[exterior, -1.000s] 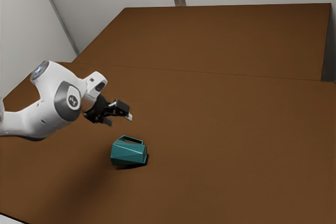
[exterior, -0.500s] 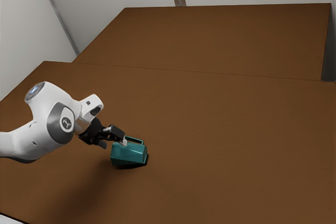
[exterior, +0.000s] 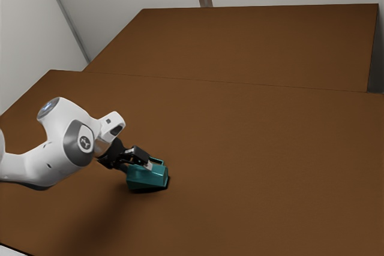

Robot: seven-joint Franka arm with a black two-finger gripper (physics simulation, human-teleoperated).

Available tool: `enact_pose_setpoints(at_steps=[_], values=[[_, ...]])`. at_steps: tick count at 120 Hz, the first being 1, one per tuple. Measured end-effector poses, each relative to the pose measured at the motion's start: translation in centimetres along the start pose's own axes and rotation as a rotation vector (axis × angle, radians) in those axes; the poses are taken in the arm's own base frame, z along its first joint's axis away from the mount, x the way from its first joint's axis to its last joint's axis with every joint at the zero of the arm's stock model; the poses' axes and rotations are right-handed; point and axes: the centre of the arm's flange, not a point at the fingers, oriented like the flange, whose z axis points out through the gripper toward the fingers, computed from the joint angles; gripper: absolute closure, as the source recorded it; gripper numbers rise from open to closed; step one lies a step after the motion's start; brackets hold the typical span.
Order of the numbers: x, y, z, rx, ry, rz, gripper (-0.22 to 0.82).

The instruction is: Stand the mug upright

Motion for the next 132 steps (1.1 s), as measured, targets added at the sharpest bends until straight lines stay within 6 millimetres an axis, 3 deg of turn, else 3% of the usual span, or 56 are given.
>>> enact_pose_setpoints(at_steps=[21,45,67,103,132], values=[[-0.1,0.7,0.0,-0.009,0.007,0.004,0.07],[-0.2,1.6,-0.2,-0.024,0.017,0.008,0.19],[0.1,3.4,-0.9,-0.041,0.036,0.044,0.27],[0.5,7.1,-0.7,-0.084,0.051,0.086,0.32],[1.2,8.3,0.0,-0.098,0.054,0.088,0.64]])
